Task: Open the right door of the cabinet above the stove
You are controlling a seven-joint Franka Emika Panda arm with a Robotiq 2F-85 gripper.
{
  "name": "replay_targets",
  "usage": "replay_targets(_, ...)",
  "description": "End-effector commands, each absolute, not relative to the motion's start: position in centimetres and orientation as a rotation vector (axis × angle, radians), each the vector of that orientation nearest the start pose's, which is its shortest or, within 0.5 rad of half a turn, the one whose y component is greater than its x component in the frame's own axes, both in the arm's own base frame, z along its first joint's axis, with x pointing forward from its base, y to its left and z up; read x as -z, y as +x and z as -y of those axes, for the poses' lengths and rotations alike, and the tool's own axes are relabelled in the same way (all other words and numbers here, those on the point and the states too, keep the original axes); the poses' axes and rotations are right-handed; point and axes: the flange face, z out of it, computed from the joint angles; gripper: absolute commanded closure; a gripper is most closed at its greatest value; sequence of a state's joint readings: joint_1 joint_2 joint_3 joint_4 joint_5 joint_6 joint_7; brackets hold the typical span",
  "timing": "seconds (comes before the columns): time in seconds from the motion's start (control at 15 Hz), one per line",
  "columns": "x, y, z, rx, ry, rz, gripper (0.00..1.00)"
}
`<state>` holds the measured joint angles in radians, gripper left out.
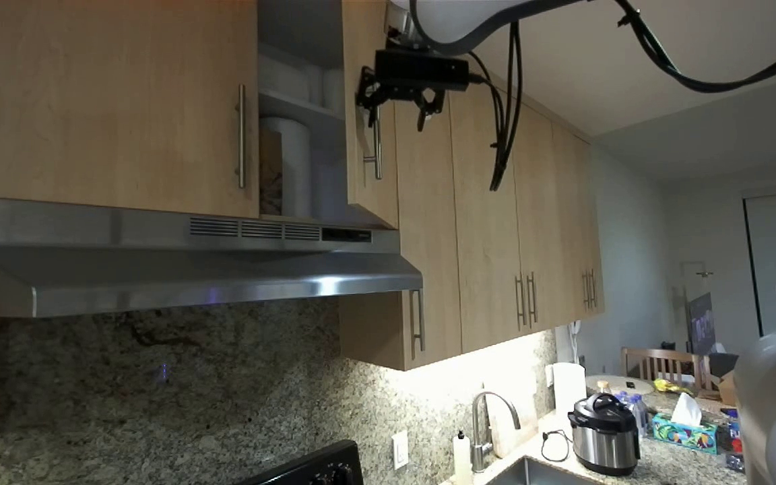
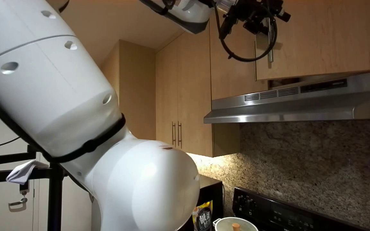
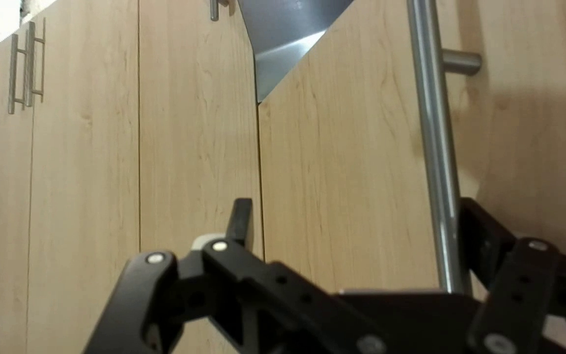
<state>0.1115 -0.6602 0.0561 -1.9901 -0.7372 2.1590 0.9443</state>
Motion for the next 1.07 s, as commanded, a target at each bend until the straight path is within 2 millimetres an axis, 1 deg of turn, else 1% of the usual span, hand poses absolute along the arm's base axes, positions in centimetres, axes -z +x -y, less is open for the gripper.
replay_targets(0.0, -80.4, 32.8, -1.7, 1.727, -2.821, -0.824, 0.0)
replay_targets(0.2, -80.5, 31.7, -0.2, 1.698, -2.837, -0.732, 0.0)
replay_targets(0.73, -80.7, 28.6, 3.9, 1.654, -2.848, -0.586, 0.0)
replay_targets(1.0, -80.9, 27.6, 5.8, 1.606, -2.861, -0.47, 0.0)
